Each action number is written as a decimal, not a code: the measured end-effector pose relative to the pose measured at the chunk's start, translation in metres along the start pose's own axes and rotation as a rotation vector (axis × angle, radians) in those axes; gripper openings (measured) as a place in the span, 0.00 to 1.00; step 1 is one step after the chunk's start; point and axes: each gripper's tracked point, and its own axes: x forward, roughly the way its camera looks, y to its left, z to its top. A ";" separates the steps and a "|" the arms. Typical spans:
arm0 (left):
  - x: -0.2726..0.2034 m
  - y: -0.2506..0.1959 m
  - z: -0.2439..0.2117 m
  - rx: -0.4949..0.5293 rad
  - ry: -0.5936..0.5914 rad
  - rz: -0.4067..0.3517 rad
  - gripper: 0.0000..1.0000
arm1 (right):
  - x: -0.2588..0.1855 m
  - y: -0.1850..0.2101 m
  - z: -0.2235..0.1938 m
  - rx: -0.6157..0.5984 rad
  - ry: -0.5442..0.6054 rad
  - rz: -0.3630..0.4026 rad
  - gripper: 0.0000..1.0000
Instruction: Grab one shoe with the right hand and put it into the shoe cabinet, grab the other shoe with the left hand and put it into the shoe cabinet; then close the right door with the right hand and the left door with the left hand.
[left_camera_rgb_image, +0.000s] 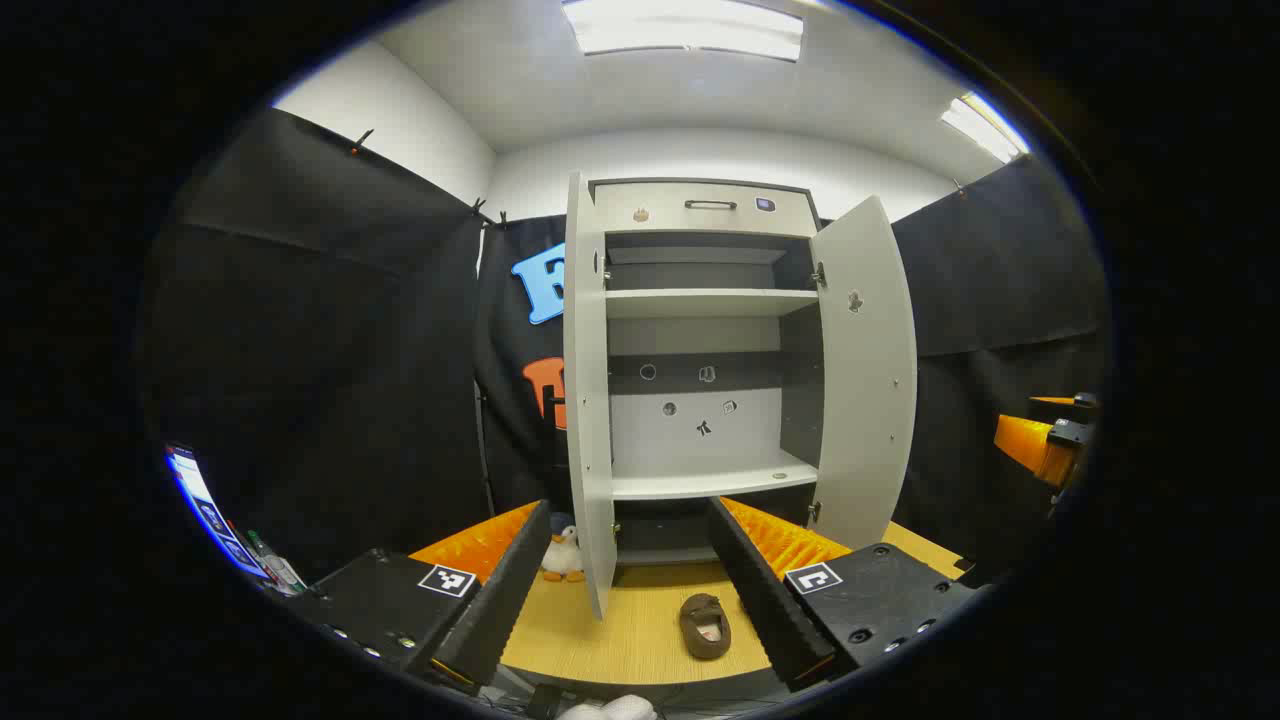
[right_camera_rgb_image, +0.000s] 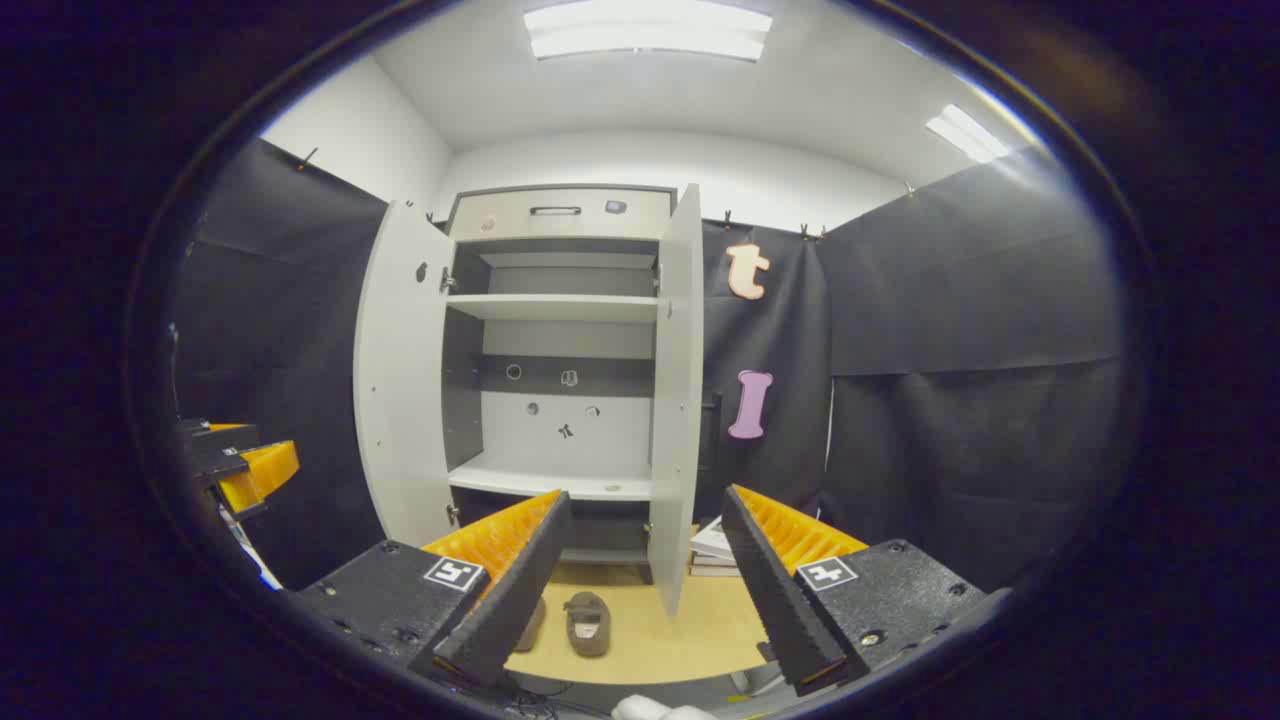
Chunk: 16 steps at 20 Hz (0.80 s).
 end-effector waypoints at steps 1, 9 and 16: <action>0.000 0.000 0.000 0.006 0.000 0.001 0.96 | 0.000 0.002 -0.002 0.001 0.004 0.002 0.99; 0.003 0.001 0.000 0.021 -0.005 0.001 0.96 | 0.006 0.002 -0.009 0.005 0.030 0.002 0.99; 0.001 0.009 -0.008 0.022 0.012 0.003 0.96 | 0.014 0.009 -0.032 -0.017 0.071 0.005 0.99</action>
